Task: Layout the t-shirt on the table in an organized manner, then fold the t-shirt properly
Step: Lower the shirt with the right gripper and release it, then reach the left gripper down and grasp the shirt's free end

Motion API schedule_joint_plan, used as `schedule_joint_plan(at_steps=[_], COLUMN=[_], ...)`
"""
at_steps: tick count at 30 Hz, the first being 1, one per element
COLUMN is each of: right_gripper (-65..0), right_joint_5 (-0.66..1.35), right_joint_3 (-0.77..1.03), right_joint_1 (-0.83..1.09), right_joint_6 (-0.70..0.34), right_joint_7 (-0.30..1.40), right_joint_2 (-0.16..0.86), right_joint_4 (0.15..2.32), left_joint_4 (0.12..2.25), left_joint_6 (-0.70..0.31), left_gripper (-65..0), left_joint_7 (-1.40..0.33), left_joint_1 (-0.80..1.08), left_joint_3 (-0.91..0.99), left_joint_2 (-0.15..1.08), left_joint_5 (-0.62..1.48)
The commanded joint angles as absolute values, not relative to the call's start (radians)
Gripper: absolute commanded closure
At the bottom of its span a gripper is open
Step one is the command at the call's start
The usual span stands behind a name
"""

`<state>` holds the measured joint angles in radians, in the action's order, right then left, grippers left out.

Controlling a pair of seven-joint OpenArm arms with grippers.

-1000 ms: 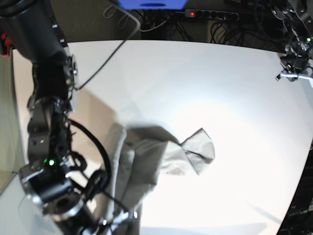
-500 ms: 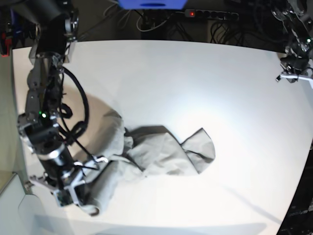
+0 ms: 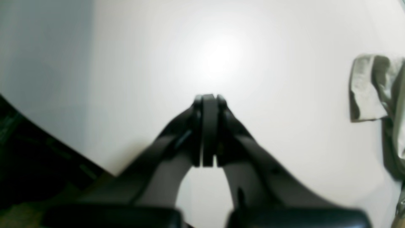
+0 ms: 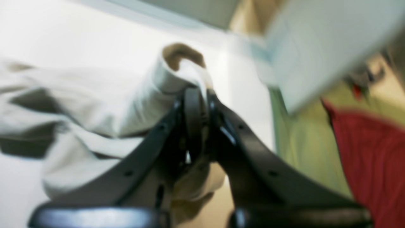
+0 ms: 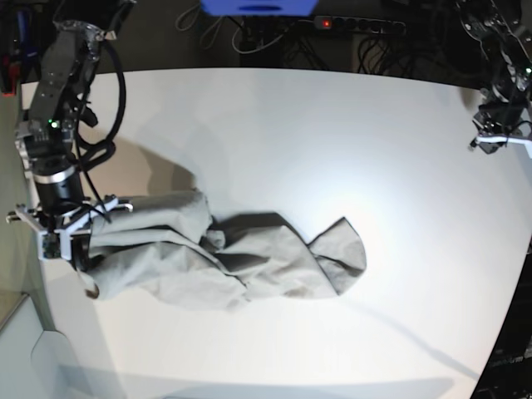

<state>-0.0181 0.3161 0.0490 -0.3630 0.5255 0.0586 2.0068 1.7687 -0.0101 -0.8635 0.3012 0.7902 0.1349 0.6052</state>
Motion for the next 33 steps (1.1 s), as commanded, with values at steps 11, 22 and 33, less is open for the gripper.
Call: schedule_joint_plan(at_steps=[11, 22, 33], right_gripper=[-10.2, -37.7, -37.7], right_joint_5=[-0.002, -0.002, -0.001], right_joint_3=[0.429, 0.634, 0.638], right_joint_1=[0.128, 0.070, 0.090], right_joint_6=[-0.346, -0.349, -0.576], right_joint_7=[0.484, 0.489, 0.492], right_joint_2=[-0.005, -0.113, -0.113], right_joint_4=[2.025, 2.022, 2.017], left_joint_4=[1.787, 1.787, 1.797], left_joint_6=[-0.005, -0.005, -0.005], left_gripper=[-0.5, -0.9, -4.5], left_joint_7=[-0.849, -0.849, -0.851], left_joint_1=[0.275, 0.285, 0.282], left_joint_3=[0.794, 0.796, 0.743], left_joint_2=[0.151, 0.105, 0.027], left_joint_5=[0.613, 0.613, 0.611])
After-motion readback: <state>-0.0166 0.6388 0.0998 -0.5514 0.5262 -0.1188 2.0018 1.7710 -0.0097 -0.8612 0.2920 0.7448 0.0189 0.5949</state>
